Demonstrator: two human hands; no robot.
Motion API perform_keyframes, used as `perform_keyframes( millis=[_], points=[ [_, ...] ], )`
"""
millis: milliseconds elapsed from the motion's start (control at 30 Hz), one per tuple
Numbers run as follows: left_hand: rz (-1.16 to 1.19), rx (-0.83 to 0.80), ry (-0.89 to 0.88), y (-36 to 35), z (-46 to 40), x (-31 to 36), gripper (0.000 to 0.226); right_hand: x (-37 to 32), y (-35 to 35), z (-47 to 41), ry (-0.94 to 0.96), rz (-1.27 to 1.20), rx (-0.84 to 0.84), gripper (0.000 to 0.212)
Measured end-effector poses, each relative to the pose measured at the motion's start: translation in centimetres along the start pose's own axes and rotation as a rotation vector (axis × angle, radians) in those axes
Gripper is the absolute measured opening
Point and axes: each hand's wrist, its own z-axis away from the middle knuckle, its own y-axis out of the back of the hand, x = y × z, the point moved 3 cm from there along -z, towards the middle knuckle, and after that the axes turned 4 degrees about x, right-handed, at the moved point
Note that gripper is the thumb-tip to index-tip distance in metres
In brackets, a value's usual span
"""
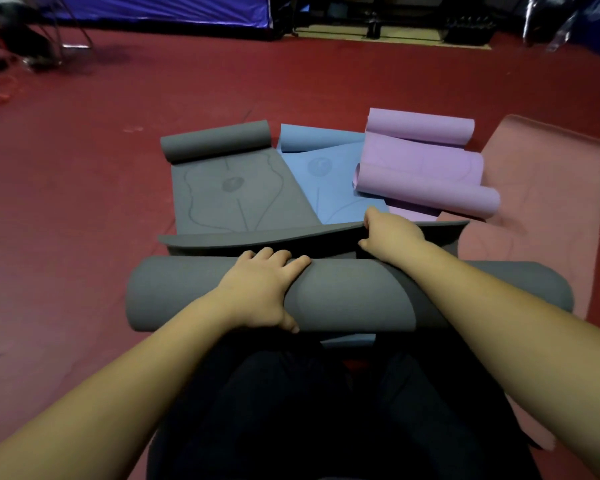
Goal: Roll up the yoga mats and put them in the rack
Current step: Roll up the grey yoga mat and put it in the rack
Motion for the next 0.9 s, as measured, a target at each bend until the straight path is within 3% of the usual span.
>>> perform_keyframes(
  millis=[167,233,367,500,700,900],
  points=[
    [0.072,-0.027,-0.017,-0.2,-1.3,-0.8,0.117,-0.2,-0.7,-1.8,0.036,0.096,0.081,0.038],
    [0.088,-0.028,-0.033,-0.2,-1.5,-1.2,0.117,-0.4,-0.6,-2.5,0.055,0.139,0.121,0.029],
    [0.080,0.001,-0.037,0.2,-1.9,-1.8,0.111,-1.1,0.2,-3.4,0.198,0.156,0.200,0.031],
    [0.073,0.058,0.010,0.0,-2.7,-2.0,0.118,-0.3,0.7,-3.1,0.184,-0.056,0.062,0.025],
    [0.108,0.147,0.050,-0.6,-4.6,-3.2,0.115,0.1,2.9,-1.7,0.282,-0.002,0.054,0.030],
    [0.131,0.239,0.132,-0.8,-5.9,-3.8,0.096,0.1,3.4,-0.1,0.307,0.035,0.015,0.026]
  ],
)
